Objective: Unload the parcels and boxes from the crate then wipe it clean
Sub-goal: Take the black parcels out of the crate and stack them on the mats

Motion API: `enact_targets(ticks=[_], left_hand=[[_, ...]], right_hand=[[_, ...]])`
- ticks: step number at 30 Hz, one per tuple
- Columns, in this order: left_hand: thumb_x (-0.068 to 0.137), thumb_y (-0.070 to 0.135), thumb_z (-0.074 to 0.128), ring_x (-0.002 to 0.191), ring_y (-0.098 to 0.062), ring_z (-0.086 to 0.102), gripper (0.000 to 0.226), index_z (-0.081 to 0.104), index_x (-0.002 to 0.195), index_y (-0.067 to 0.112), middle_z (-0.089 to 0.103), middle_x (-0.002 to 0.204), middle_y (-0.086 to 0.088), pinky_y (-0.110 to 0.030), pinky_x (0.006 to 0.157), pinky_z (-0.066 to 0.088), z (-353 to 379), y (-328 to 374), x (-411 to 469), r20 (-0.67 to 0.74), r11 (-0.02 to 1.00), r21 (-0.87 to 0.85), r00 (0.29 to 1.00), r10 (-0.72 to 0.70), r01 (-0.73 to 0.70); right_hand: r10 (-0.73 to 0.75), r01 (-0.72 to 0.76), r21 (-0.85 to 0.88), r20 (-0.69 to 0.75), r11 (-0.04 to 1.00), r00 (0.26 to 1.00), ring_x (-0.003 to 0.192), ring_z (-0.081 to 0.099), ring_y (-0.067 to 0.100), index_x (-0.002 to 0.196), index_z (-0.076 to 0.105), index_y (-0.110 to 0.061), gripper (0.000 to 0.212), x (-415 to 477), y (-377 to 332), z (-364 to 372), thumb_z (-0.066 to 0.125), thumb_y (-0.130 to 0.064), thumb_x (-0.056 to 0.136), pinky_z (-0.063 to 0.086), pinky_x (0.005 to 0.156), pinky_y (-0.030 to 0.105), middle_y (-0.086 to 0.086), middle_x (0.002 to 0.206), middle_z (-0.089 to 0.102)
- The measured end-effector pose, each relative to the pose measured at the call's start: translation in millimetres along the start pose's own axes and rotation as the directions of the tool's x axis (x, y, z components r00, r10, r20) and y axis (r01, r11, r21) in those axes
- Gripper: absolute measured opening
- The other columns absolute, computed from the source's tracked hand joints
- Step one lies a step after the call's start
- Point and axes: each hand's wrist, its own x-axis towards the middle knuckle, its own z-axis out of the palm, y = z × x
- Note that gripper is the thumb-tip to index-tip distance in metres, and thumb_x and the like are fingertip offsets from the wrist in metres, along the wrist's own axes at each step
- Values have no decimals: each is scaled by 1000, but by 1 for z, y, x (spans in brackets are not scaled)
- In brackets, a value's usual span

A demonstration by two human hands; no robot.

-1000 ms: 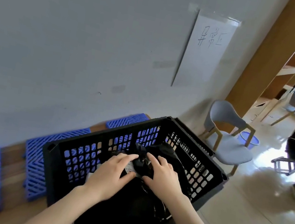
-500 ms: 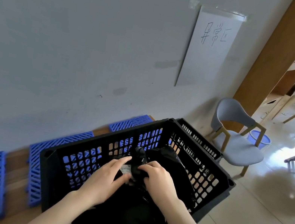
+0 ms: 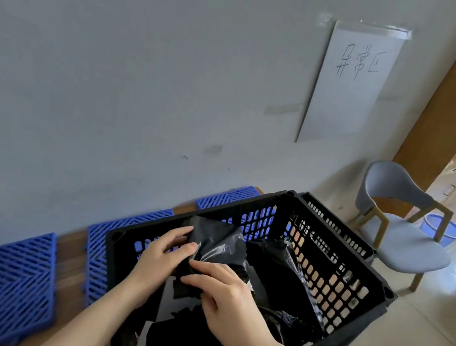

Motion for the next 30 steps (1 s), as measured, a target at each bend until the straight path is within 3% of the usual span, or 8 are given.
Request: enact_targets(ticks=[4,9,11,15,19,23,26,30], left_hand=[[84,2,70,103,8,62,44,64,119,28,65,115,12,-5,75,46,-16,8,-14,-109,995,-28,990,89,-92],[86,-10,60,102,9,61,47,63,114,27,65,114,10,-6,80,47,-41,15,-31,-243,979,-46,953,182,-199],[87,-12,58,100,12,61,45,64,113,24,64,115,9,-5,78,46,-55,17,-37,-278,973,-47,939,203,-224],[88,-13,56,97,16,60,45,65,111,24,67,112,14,0,75,43,-87,16,-49,-347,962,-47,907,238,-271],[91,-8,56,98,7,64,44,66,113,29,69,104,22,-5,74,46,-133,6,-60,-399,959,5,879,261,-282],[96,5,56,101,-7,65,42,63,117,40,70,107,6,-24,87,52,-189,-11,-68,-434,973,31,874,220,-230],[96,20,59,112,2,59,37,59,121,48,62,125,15,-20,90,48,-230,-27,-73,-439,982,68,879,188,-176],[88,29,70,120,13,48,50,51,125,56,52,128,35,-8,92,41,-276,-48,-79,-429,987,117,891,151,-111]], right_hand=[[-23,23,25,20,999,1000,125,48,6,127,62,-25,55,-2,-12,7,50,1,80,35,105,16,-13,138,52],[53,-34,106,-183,994,982,131,40,-4,135,51,-33,49,4,-15,11,54,-12,91,35,102,12,-21,144,41],[184,-163,101,-272,981,945,134,36,-2,135,50,-35,43,15,-12,18,56,-22,95,36,104,17,-19,146,37],[470,-454,246,-10,857,882,133,34,0,140,33,-50,51,44,-13,38,50,-50,93,30,101,20,-14,146,36],[378,-400,321,133,858,916,102,46,-22,132,33,-61,48,72,-39,74,53,-54,90,34,87,7,-28,132,46],[292,-302,372,84,878,953,112,33,-30,130,38,-55,51,103,-72,115,64,-43,88,34,88,2,-32,131,44],[208,-230,372,98,899,973,112,34,-29,132,39,-51,55,125,-96,146,67,-33,88,35,82,-4,-29,130,42],[135,-180,326,156,928,978,127,36,-11,138,40,-45,61,150,-121,192,69,-26,87,37,102,12,-26,139,36]])
